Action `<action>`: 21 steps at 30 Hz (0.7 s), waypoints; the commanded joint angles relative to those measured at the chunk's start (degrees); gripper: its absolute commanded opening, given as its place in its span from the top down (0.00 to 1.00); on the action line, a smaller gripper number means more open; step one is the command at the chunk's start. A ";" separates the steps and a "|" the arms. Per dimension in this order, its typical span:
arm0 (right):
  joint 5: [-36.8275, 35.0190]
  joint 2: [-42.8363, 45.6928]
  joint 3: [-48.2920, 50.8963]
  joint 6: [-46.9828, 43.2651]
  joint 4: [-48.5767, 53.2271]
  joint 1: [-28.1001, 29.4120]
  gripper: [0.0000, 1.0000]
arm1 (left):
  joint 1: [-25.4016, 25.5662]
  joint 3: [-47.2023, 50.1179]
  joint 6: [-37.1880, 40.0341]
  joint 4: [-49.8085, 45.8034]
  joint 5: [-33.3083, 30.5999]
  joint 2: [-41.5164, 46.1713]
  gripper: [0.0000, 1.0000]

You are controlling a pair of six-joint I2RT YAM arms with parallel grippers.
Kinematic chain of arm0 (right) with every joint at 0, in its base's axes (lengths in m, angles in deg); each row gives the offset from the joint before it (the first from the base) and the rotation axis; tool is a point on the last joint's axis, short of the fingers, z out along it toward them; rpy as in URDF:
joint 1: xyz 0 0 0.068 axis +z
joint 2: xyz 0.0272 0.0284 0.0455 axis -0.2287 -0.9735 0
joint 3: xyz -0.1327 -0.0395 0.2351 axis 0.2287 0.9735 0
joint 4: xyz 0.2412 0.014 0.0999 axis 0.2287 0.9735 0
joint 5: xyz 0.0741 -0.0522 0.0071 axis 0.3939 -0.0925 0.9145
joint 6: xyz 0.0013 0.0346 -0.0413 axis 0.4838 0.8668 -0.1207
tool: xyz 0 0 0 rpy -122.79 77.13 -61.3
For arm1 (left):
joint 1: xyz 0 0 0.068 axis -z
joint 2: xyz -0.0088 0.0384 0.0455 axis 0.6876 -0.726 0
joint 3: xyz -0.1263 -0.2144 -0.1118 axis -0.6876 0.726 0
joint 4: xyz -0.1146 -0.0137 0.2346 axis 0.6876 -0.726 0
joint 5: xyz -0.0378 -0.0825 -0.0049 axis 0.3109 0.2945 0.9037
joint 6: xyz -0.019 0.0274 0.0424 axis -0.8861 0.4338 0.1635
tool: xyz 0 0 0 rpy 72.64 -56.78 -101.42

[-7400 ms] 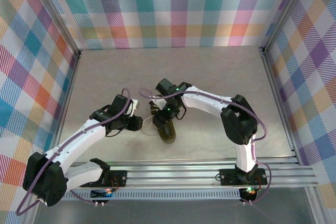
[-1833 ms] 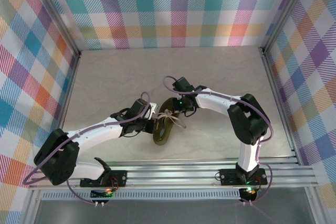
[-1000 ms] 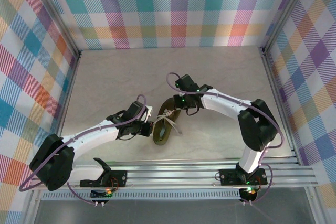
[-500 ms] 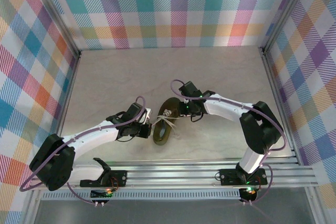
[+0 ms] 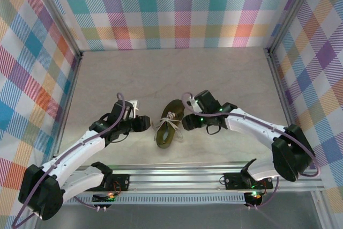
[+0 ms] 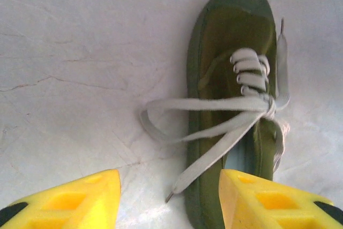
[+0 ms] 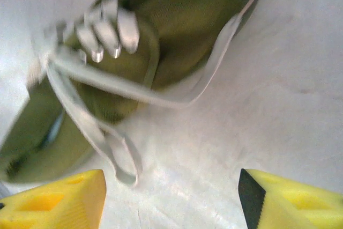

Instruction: Tie the shoes

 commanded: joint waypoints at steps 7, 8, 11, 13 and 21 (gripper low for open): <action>2.02 -8.80 -1.18 -6.78 0.14 6.40 0.31 | -1.89 -4.07 0.92 0.94 7.85 -9.52 0.48; 1.61 -10.03 -1.79 -6.84 0.13 6.67 0.31 | -1.97 -4.85 6.19 -0.21 7.28 -9.49 0.47; 0.13 -12.88 -3.39 -7.07 -0.16 7.21 0.31 | -1.99 -7.41 21.46 -4.21 4.71 -9.20 0.43; -1.55 -14.52 -4.19 -7.29 -0.38 7.46 0.32 | -2.24 -9.19 29.08 -6.80 3.44 -9.71 0.40; -10.79 -14.06 -4.87 -8.57 -0.33 7.56 0.82 | -3.39 -11.17 58.37 -14.65 5.82 -13.78 0.34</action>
